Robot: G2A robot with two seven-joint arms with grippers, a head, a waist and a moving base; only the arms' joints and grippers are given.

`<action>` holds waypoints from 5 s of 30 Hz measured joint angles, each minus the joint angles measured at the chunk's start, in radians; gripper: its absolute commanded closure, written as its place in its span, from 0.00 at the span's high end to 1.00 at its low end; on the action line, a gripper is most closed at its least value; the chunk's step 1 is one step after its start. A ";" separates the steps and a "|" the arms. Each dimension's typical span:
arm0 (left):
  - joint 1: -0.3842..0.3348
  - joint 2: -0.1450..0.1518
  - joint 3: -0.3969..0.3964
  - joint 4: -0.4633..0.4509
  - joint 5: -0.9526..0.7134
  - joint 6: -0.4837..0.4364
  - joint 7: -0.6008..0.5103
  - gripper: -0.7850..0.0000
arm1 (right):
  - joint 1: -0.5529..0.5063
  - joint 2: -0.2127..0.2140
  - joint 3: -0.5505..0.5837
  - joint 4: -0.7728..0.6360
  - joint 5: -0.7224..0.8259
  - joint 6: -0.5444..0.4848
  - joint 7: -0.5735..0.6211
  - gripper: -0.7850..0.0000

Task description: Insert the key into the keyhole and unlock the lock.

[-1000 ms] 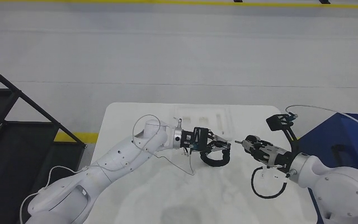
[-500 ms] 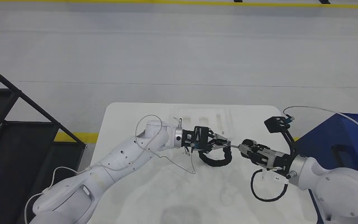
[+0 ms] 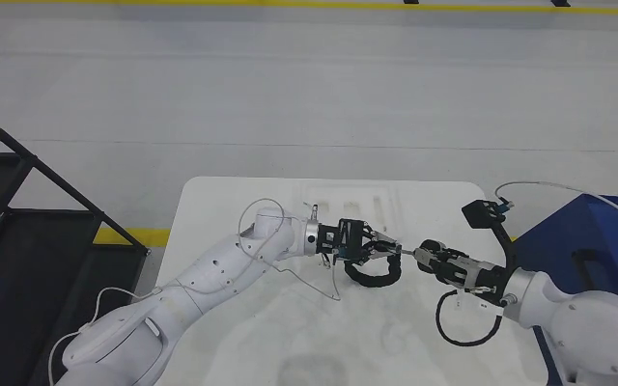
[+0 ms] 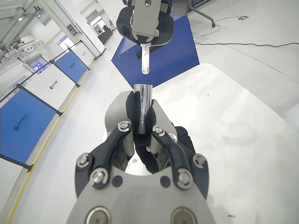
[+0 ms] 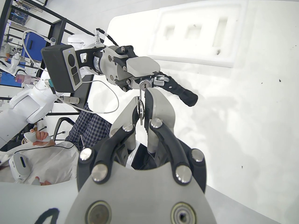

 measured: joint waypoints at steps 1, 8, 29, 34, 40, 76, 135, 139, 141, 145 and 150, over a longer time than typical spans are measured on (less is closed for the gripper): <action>0.001 -0.001 -0.001 0.000 0.002 0.000 0.001 0.00 | -0.002 0.000 0.001 0.000 0.003 0.001 -0.001 0.00; 0.007 -0.004 -0.012 -0.010 0.019 -0.004 0.004 0.00 | -0.009 0.003 -0.001 0.000 0.006 0.002 -0.005 0.00; 0.029 -0.008 -0.062 0.005 0.038 -0.012 -0.019 0.00 | -0.009 0.004 0.000 0.000 0.004 -0.013 -0.027 0.00; 0.036 -0.007 -0.074 0.003 0.043 -0.019 -0.021 0.00 | -0.014 0.006 -0.008 0.000 -0.043 -0.026 -0.048 0.00; 0.040 -0.010 -0.079 0.002 0.050 -0.025 -0.021 0.00 | -0.001 0.008 -0.027 0.000 -0.072 -0.006 -0.060 0.00; 0.045 -0.033 -0.094 0.026 0.084 -0.028 0.000 0.00 | 0.067 0.013 -0.120 0.028 -0.117 0.048 -0.052 0.00; 0.060 -0.034 -0.126 -0.030 0.183 -0.038 -0.027 0.00 | 0.120 0.022 -0.214 0.064 -0.205 0.074 -0.043 0.00; 0.058 -0.038 -0.124 -0.020 0.168 -0.051 -0.026 0.00 | 0.135 0.020 -0.229 0.071 -0.208 0.073 -0.057 1.00; 0.057 -0.040 -0.123 -0.009 0.153 -0.067 -0.020 0.00 | 0.142 0.020 -0.231 0.071 -0.211 0.052 -0.073 1.00; 0.052 -0.044 -0.124 0.017 0.114 -0.105 -0.009 0.00 | 0.148 0.021 -0.223 0.071 -0.222 -0.006 -0.094 1.00; 0.036 -0.049 -0.117 0.053 0.067 -0.191 0.044 0.00 | 0.157 0.027 -0.200 0.067 -0.241 -0.156 -0.103 1.00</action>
